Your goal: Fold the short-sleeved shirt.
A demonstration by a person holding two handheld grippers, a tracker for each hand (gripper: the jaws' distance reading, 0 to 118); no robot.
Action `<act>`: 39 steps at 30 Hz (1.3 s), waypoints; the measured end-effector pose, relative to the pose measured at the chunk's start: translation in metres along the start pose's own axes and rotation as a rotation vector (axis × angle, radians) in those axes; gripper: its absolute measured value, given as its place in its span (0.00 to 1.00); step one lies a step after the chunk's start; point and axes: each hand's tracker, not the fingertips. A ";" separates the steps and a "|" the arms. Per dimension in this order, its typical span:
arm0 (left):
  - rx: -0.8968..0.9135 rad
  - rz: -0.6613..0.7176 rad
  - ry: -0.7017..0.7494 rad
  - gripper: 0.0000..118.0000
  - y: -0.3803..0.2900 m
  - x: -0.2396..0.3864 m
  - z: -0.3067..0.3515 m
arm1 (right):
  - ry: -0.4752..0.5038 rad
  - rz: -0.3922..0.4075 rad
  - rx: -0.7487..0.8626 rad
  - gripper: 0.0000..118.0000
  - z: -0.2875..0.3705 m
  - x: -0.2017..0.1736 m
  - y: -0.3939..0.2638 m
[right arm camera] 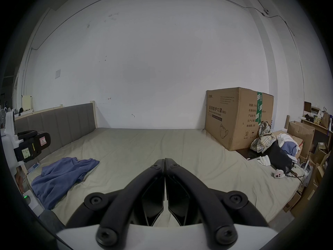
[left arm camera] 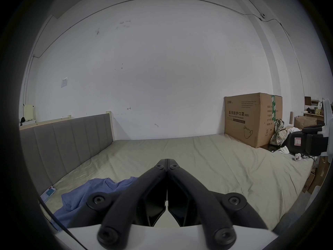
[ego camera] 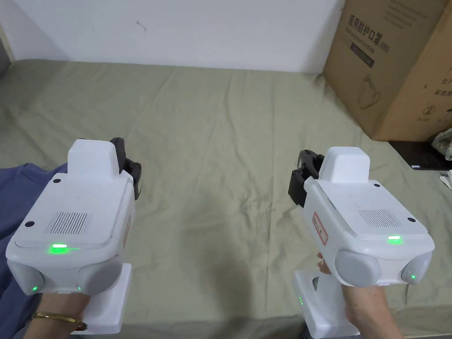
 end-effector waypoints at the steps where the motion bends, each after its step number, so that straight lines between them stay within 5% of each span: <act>1: 0.003 -0.004 0.003 0.00 0.005 0.010 0.008 | 0.000 0.000 -0.001 0.00 0.000 0.000 0.000; 13: -0.021 0.053 0.052 0.00 0.008 -0.021 0.002 | 0.050 0.031 -0.006 0.00 -0.012 -0.014 0.008; 30: -0.060 0.039 0.472 0.00 -0.016 -0.149 0.072 | 0.475 0.091 -0.006 0.00 -0.055 -0.164 0.011; 39: -0.076 0.069 0.569 0.00 -0.026 -0.179 0.096 | 0.581 0.126 -0.007 0.00 -0.055 -0.203 0.010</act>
